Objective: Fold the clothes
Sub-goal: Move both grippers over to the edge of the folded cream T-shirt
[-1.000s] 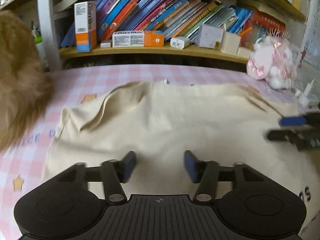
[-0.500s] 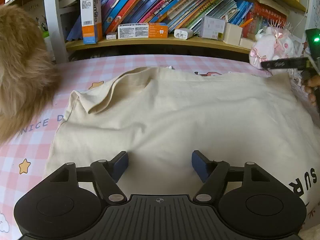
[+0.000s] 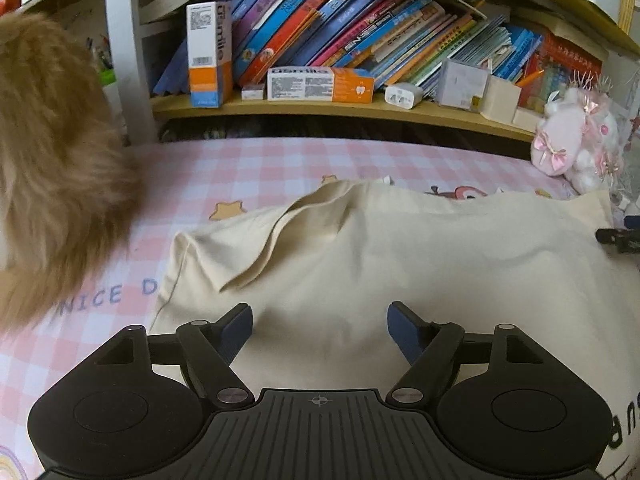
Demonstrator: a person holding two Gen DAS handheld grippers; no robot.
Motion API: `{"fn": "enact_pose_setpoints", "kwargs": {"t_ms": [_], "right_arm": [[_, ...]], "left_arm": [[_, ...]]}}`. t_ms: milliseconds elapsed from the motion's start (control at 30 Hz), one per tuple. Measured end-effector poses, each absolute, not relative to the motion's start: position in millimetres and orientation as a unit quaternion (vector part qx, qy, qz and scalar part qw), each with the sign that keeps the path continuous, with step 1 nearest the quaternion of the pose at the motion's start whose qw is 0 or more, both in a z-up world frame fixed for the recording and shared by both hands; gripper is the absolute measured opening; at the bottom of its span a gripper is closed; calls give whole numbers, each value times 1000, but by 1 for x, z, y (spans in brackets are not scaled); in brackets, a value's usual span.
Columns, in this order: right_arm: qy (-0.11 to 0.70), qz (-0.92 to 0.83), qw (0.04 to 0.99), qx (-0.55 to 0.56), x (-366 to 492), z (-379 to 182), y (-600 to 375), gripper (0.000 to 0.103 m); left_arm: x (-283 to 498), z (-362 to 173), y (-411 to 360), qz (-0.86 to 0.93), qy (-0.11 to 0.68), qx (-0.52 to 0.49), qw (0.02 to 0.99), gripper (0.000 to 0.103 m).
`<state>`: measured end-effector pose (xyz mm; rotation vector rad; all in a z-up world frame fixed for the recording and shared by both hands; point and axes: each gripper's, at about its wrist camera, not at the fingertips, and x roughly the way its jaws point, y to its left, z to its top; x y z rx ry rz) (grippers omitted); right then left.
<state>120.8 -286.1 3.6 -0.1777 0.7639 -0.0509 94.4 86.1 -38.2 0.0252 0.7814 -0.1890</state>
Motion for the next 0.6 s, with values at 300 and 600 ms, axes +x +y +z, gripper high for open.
{"fn": "enact_pose_setpoints", "kwargs": {"t_ms": [300,600], "right_arm": [[353,-153,921,-64,118,25,-305,76],[380,-47,920,-87,67,18,-243,76]], "left_arm": [[130,-41,94,-122,418,-33,900,57],[218,14,169,56,340,-75,936,62]]}}
